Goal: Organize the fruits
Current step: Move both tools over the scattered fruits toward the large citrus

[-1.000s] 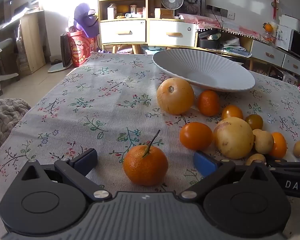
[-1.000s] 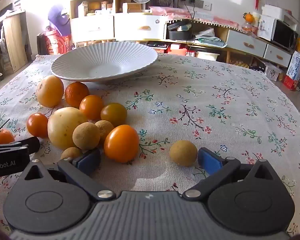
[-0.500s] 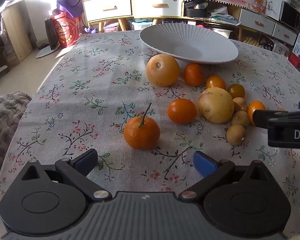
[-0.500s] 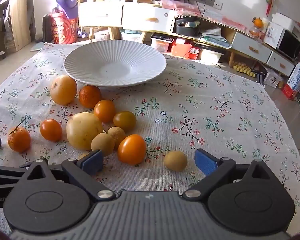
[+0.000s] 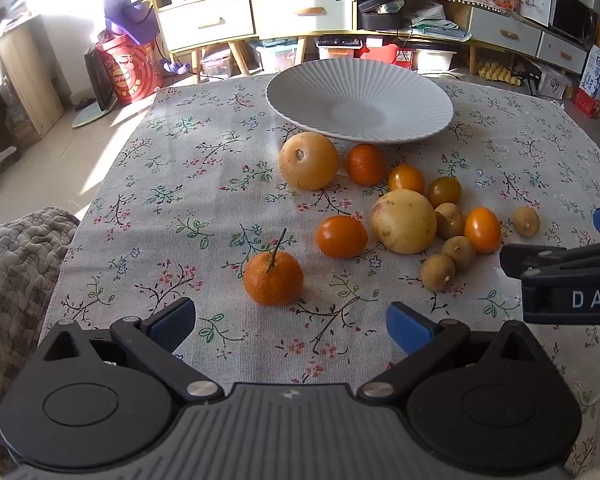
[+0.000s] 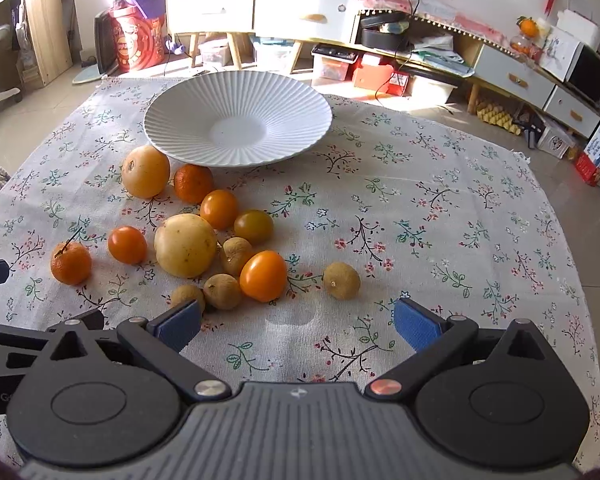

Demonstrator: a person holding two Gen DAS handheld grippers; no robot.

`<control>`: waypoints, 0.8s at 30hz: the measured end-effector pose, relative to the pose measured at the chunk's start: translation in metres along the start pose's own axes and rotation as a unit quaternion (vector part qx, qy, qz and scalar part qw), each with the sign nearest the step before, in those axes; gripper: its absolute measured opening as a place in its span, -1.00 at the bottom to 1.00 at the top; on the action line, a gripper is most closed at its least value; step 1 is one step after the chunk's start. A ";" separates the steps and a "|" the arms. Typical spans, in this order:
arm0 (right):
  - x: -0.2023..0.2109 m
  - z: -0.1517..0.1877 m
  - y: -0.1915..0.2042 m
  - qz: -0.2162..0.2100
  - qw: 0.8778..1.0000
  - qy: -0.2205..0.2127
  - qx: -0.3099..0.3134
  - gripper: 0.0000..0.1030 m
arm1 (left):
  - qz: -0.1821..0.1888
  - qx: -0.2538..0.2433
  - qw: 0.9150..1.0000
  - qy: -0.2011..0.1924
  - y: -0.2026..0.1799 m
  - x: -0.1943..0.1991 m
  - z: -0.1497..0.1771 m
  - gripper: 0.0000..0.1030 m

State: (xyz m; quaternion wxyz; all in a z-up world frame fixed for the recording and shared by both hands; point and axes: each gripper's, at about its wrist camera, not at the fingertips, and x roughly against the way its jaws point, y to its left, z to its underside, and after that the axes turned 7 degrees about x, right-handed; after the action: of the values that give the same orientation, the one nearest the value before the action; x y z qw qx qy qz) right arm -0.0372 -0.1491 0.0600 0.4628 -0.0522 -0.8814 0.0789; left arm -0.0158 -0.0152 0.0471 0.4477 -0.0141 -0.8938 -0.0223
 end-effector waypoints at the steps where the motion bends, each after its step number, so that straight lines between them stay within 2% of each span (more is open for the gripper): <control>1: -0.001 -0.001 0.000 0.002 1.000 0.001 0.001 0.99 | -0.002 -0.001 1.000 0.002 0.001 0.000 -0.001 0.86; 6: -0.003 0.001 0.000 0.004 1.000 0.005 0.003 0.99 | -0.003 0.006 1.000 0.016 0.004 -0.002 -0.001 0.86; 24: -0.006 0.003 0.001 0.002 1.000 0.011 0.011 0.99 | -0.010 0.011 1.000 0.015 0.009 0.000 -0.004 0.86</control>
State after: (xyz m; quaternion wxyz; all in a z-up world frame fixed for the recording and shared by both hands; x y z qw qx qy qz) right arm -0.0359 -0.1492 0.0529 0.4732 -0.0496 -0.8750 0.0890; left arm -0.0120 -0.0068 0.0500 0.4607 0.0008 -0.8874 -0.0169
